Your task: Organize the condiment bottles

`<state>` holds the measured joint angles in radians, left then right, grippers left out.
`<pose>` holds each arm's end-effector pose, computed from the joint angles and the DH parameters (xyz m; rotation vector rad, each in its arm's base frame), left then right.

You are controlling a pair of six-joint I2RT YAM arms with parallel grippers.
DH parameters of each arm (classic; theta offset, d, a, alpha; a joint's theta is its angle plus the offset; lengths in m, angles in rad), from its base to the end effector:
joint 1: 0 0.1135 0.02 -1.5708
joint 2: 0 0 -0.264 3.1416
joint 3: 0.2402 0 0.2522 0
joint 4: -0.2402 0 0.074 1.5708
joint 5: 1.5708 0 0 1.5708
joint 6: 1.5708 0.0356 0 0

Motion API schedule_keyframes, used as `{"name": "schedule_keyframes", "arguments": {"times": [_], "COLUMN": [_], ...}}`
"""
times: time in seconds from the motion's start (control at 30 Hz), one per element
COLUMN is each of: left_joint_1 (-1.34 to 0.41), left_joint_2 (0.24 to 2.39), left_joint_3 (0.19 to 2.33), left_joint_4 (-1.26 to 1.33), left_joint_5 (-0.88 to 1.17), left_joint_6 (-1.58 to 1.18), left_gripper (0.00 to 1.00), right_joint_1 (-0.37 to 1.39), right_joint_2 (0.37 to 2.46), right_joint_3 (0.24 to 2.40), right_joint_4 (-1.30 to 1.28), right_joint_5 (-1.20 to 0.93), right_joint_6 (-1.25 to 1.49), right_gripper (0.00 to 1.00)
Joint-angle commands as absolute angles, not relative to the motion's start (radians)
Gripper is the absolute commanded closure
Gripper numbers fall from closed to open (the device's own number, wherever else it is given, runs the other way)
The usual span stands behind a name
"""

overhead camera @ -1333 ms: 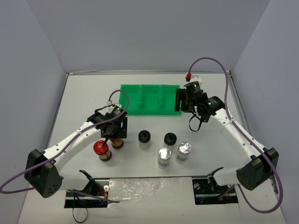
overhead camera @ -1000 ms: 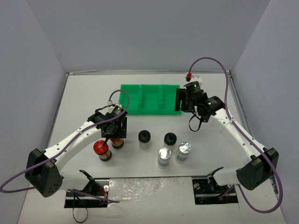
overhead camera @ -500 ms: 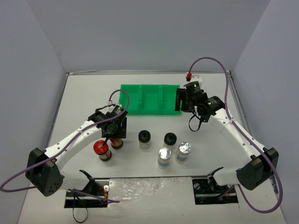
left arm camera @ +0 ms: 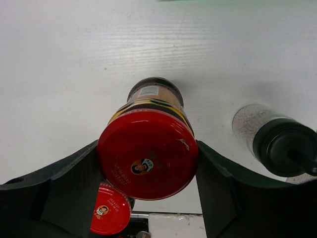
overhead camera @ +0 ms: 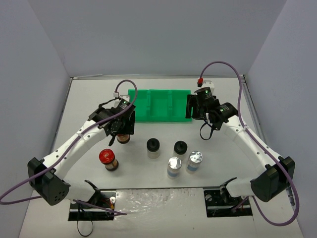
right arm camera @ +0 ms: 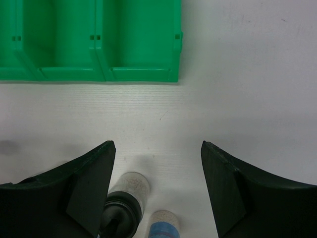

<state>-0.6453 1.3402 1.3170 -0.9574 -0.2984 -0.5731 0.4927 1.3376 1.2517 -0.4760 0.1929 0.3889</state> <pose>0.2189 -0.1517 0.3351 -0.0238 2.4926 -0.1262 0.2679 0.1361 0.3511 0.0031 2.1374 0.3160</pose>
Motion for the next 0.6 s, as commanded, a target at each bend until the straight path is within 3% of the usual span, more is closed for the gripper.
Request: {"name": "schedule_keyframes", "arguments": {"times": [0.0,0.57], "left_joint_1": [-0.646,-0.522], "left_joint_2": [1.391,1.826], "left_joint_3": [1.483,2.000], "left_joint_4": [-0.933,-0.827], "left_joint_5": [-0.381,-0.396], "left_joint_6": [-0.504,-0.345], "left_gripper": [1.00,1.00], "right_joint_1": [0.499,0.497], "right_joint_2": [1.324,1.317], "right_joint_3": [1.253,1.279], "right_joint_4": [-0.442,-0.443], "right_joint_5": [0.222,0.246], "right_joint_6": [0.383,0.374], "right_gripper": [0.33,0.32]}}
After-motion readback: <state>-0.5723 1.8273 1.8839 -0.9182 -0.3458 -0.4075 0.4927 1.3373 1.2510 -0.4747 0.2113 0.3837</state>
